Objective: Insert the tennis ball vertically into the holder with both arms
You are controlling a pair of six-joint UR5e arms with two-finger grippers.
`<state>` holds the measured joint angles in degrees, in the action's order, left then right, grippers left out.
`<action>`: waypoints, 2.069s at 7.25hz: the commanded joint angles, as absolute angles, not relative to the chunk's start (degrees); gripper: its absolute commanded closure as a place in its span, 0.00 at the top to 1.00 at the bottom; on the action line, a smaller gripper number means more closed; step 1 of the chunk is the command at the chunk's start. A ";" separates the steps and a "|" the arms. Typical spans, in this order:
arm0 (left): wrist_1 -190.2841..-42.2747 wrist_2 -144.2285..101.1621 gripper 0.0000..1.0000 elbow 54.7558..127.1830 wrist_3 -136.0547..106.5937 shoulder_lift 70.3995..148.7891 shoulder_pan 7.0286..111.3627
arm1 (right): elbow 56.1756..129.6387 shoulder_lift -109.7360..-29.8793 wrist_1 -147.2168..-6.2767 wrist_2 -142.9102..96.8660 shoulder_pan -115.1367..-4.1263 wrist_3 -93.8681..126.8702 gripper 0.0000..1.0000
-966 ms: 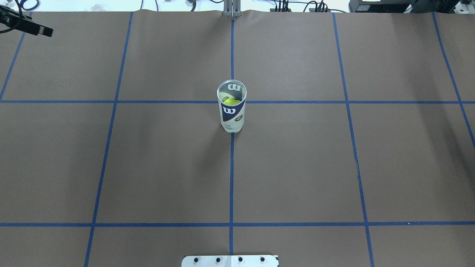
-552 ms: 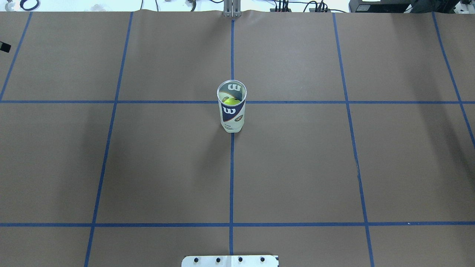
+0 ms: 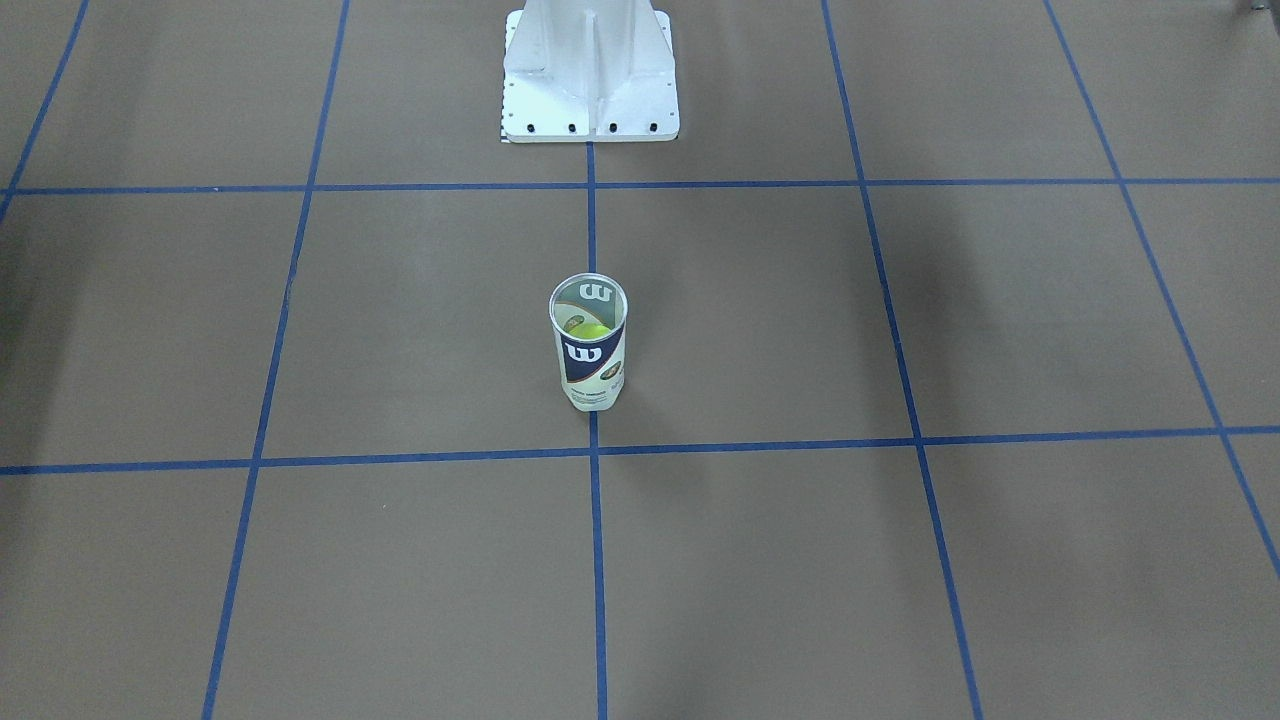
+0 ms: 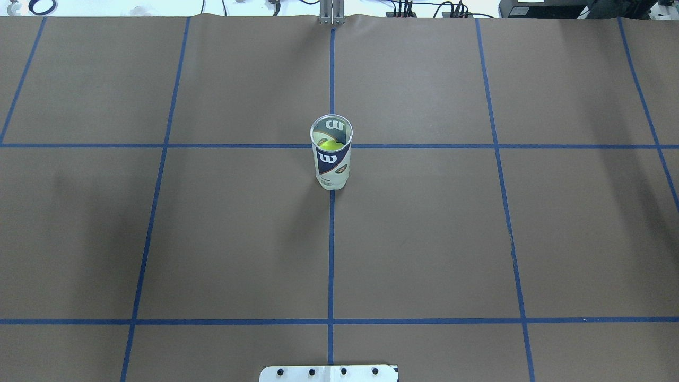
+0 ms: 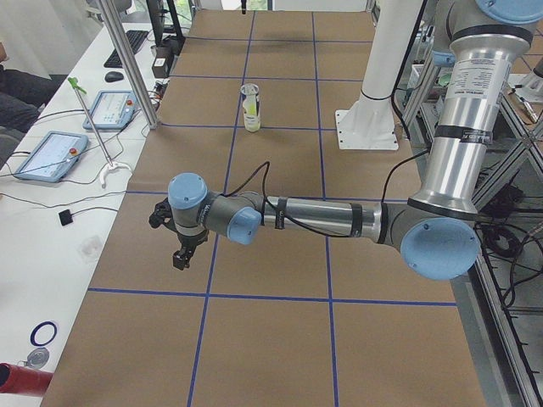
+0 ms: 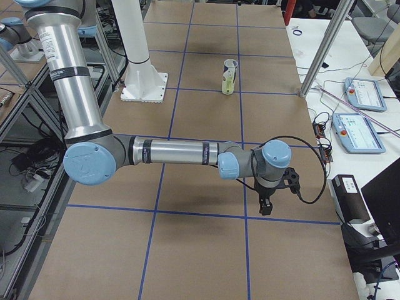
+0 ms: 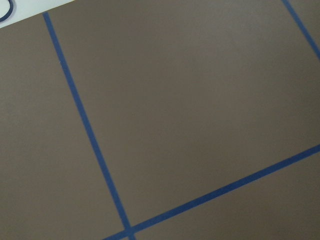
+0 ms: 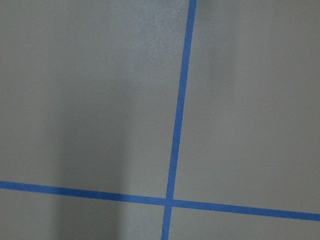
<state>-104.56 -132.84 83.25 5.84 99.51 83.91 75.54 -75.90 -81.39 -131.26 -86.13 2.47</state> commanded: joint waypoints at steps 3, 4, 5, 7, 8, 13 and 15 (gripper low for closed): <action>-83.40 -131.48 1.00 84.28 13.62 98.79 89.62 | 75.76 -76.20 -81.47 -131.92 -86.13 2.72 0.99; -74.71 -131.48 1.00 84.46 13.62 99.31 90.87 | 75.76 -76.03 -81.47 -131.84 -86.05 2.81 0.99; -74.45 -131.57 1.00 84.98 13.62 99.23 91.05 | 75.76 -76.03 -81.47 -131.92 -86.13 2.81 0.99; -77.40 -131.83 1.00 84.55 12.58 98.53 91.06 | 75.76 -76.11 -81.47 -131.84 -86.04 2.99 0.99; -79.87 -132.10 1.00 84.81 11.09 98.70 91.14 | 75.76 -76.11 -81.47 -131.84 -86.04 3.08 0.99; -90.00 -131.75 1.00 84.73 11.16 97.38 91.23 | 76.38 -76.11 -82.00 -131.84 -86.04 6.41 1.00; -90.00 -131.75 1.00 84.82 11.16 97.38 91.14 | 75.77 -76.20 -81.56 -131.75 -86.04 6.94 1.00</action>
<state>-89.79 -131.75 84.85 11.16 97.41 91.18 76.26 -76.13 -81.81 -131.78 -86.05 6.64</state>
